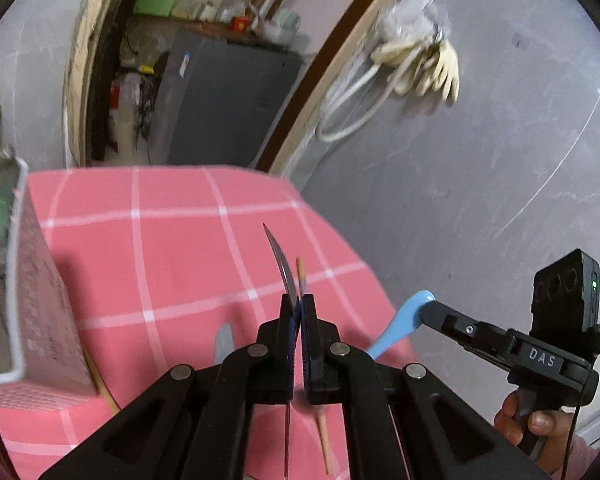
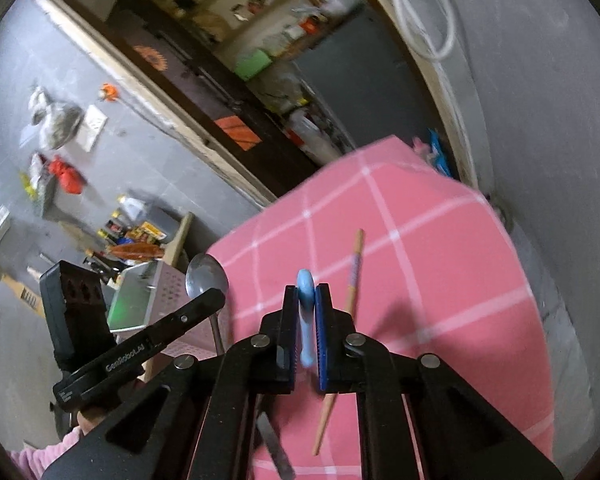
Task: Organize utensils
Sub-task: 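Lift both held utensils and carry them over the white holder, then open both tools above the white holder to drop the utensils inside, then move both tools down to the fork, spoon and knife on the table, then close the left tool on the steel fork while the right tool grips the knife, then lift both held utensils and carry them over the white holder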
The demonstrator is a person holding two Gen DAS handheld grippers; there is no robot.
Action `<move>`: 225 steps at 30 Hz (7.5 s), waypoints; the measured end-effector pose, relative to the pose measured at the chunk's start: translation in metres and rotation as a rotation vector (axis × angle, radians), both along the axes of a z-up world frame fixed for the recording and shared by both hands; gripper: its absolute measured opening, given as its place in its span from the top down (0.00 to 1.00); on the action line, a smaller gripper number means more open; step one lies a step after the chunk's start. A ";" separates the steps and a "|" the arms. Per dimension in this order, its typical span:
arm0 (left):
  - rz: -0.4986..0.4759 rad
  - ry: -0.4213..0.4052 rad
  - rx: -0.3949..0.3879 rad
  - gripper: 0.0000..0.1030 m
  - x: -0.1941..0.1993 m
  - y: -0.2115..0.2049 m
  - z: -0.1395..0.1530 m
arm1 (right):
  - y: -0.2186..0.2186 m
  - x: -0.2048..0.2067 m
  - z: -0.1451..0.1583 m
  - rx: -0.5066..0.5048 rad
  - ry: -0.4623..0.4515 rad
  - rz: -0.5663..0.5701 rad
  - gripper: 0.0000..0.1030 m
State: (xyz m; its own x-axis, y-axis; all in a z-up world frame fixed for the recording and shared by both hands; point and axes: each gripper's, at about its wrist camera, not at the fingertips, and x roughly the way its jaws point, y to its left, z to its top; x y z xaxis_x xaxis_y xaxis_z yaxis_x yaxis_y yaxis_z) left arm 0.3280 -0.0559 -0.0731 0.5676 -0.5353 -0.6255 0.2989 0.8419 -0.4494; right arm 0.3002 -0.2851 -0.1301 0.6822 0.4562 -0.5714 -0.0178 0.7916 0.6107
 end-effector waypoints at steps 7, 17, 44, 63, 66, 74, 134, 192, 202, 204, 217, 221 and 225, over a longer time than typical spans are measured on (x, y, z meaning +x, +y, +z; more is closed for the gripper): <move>0.080 -0.150 -0.048 0.97 -0.010 0.019 0.049 | 0.004 -0.006 0.055 -0.080 -0.142 0.052 0.93; 0.189 -0.293 -0.049 0.97 -0.022 0.066 0.111 | 0.031 0.007 0.119 -0.127 -0.268 0.170 0.93; 0.514 -0.443 0.057 0.97 -0.019 0.159 0.093 | 0.169 0.044 0.151 -0.144 -0.422 0.513 0.93; 0.438 -0.345 0.019 0.96 -0.030 0.160 0.039 | 0.198 0.064 0.076 -0.183 -0.289 0.591 0.92; 0.428 -0.331 0.016 0.93 -0.034 0.160 0.038 | 0.191 0.061 0.077 -0.168 -0.288 0.569 0.86; 0.455 -0.376 0.015 0.59 -0.063 0.152 0.052 | 0.154 0.039 0.092 -0.165 -0.368 0.426 0.54; 0.352 0.032 0.080 0.25 -0.077 0.067 -0.086 | 0.033 0.009 -0.045 -0.302 0.004 0.260 0.39; 0.153 0.444 -0.149 0.87 -0.039 0.038 -0.123 | 0.102 0.081 -0.110 -0.034 0.382 0.505 0.93; 0.164 0.354 -0.141 0.91 -0.060 0.046 -0.103 | 0.087 0.062 -0.093 0.057 0.283 0.458 0.96; 0.157 0.325 -0.135 0.94 -0.066 0.047 -0.097 | 0.081 0.052 -0.081 0.057 0.242 0.440 0.97; 0.123 0.211 -0.124 0.97 -0.097 0.061 -0.068 | 0.061 -0.007 -0.010 -0.051 0.024 0.356 0.99; 0.114 0.143 -0.121 0.97 -0.103 0.065 -0.045 | 0.053 -0.020 0.018 -0.098 -0.044 0.316 0.99; 0.113 0.062 -0.118 0.97 -0.104 0.067 -0.016 | 0.048 -0.030 0.046 -0.123 -0.099 0.276 0.99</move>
